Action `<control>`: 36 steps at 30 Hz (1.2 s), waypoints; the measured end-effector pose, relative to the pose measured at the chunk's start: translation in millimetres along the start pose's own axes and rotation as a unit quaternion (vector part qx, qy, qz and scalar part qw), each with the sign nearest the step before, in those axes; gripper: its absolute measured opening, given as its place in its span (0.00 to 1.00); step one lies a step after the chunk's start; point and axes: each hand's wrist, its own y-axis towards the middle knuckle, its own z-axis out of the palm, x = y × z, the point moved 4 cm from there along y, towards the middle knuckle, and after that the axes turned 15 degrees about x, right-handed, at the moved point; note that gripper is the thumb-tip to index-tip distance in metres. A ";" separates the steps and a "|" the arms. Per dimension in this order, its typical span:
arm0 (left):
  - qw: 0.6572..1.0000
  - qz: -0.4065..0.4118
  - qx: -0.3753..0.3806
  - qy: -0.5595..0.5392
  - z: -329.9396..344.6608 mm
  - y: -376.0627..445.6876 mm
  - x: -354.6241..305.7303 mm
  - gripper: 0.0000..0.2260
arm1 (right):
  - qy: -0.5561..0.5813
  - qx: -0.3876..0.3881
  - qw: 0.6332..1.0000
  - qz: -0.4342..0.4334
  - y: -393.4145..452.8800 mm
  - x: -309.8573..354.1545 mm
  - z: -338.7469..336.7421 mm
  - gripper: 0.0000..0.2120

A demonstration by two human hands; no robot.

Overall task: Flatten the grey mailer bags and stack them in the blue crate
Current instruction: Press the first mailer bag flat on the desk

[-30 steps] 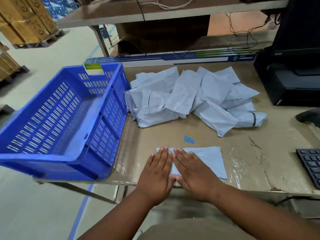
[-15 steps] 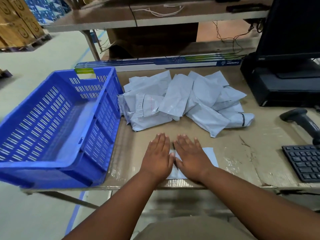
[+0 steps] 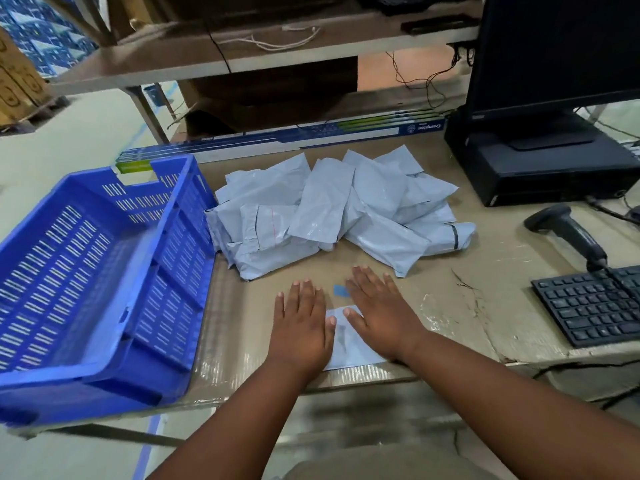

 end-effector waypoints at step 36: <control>0.998 0.050 0.029 0.000 25.9 -65.7 37.9 0.31 | -0.065 0.115 0.991 -0.008 -74.0 -52.1 18.7 0.39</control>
